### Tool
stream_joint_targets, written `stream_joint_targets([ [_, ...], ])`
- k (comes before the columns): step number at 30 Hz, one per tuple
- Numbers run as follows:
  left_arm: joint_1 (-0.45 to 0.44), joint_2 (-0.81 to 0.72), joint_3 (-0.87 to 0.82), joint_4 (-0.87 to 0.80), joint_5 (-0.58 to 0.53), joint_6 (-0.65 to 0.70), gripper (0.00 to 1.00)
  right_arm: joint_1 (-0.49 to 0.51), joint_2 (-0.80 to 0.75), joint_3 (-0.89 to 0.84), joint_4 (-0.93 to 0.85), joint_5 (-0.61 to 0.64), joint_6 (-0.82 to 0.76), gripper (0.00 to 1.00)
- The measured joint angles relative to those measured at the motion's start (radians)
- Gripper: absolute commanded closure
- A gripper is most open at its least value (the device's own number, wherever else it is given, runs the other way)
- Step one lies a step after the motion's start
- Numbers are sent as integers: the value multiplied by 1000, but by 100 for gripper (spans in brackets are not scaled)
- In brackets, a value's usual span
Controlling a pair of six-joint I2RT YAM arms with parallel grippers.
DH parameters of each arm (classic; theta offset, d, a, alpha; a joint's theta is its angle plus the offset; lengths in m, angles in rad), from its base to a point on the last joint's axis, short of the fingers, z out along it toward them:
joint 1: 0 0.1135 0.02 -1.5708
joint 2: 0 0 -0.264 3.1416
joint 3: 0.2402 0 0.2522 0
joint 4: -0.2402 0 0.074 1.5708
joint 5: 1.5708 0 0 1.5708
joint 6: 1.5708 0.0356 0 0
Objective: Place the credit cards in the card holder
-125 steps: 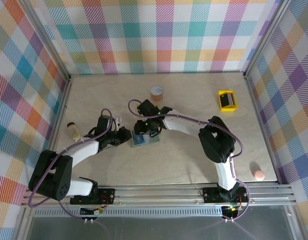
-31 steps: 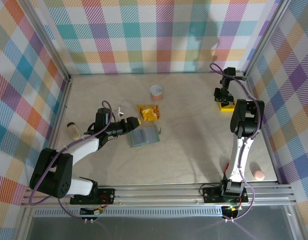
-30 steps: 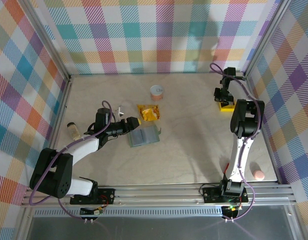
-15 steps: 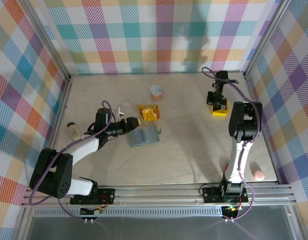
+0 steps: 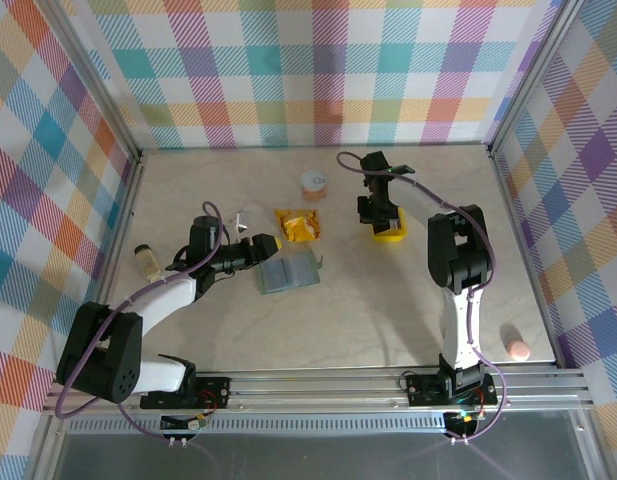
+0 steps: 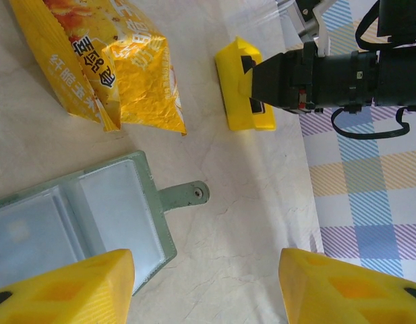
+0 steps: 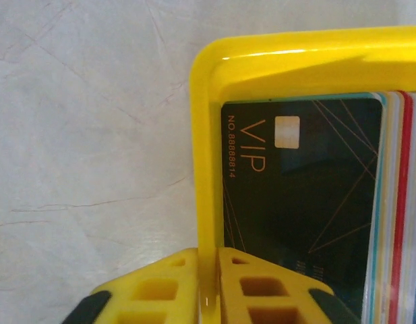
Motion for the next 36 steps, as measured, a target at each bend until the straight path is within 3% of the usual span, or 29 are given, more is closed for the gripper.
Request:
stream_joint_targets([
  [7,0,-24,-1,-17,0,10,42,-2,-41,13,-29,15,23,52],
  [12,0,-37,-2,-26,-1,19,42,-43,-150,-11,-31,33,1,44],
  [19,0,-37,-2,-26,0,23,43,-113,-131,-12,-29,53,-97,49],
  [36,0,-37,-2,-26,1,23,44,-73,19,38,-41,74,-208,52],
])
